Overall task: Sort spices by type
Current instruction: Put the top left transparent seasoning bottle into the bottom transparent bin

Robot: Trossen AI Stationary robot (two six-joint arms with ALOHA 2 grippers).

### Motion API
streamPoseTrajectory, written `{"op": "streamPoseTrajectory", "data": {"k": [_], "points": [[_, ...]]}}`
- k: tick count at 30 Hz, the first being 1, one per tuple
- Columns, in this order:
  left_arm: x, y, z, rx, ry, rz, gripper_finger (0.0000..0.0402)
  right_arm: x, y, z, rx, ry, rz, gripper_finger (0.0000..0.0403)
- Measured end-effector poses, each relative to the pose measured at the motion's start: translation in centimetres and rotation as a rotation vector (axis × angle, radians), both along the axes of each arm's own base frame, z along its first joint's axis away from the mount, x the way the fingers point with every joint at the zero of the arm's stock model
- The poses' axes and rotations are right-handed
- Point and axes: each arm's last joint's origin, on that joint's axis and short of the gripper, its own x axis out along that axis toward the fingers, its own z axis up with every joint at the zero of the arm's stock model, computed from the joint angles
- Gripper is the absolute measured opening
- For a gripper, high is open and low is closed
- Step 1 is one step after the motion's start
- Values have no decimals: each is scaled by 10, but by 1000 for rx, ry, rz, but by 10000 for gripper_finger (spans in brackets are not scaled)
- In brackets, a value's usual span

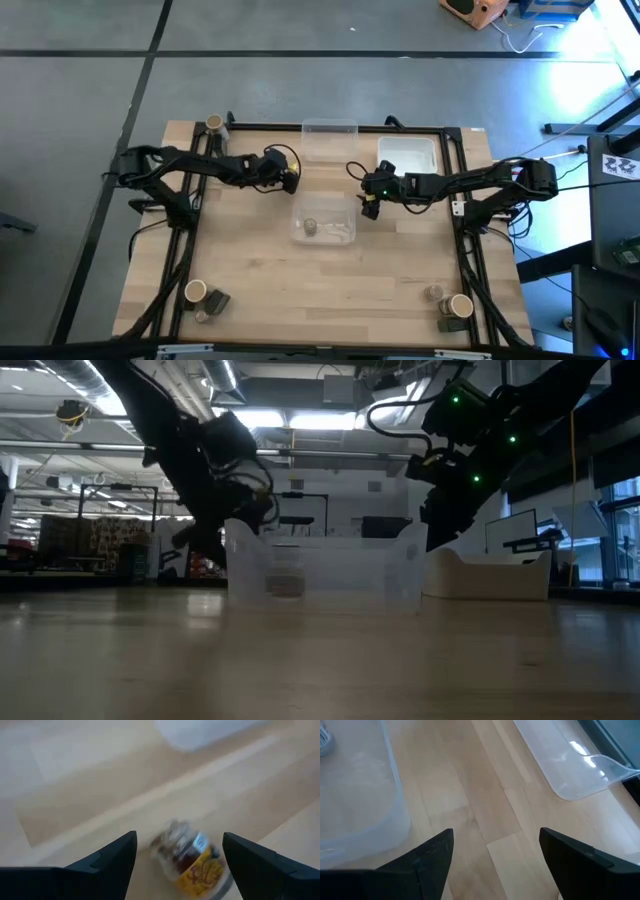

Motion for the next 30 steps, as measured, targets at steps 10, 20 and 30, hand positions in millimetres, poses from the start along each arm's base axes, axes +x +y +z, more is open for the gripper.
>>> {"op": "streamPoseTrajectory", "data": {"k": [10,20,30], "points": [[5,0,-30,-34,97,27,278,-1,0,-1,1,8,0,293],[3,-4,-30,12,180,-93,201,-1,0,-1,2,12,0,293],[-1,-16,4,92,139,-267,171,0,0,-1,30,-8,-21,293]]}}
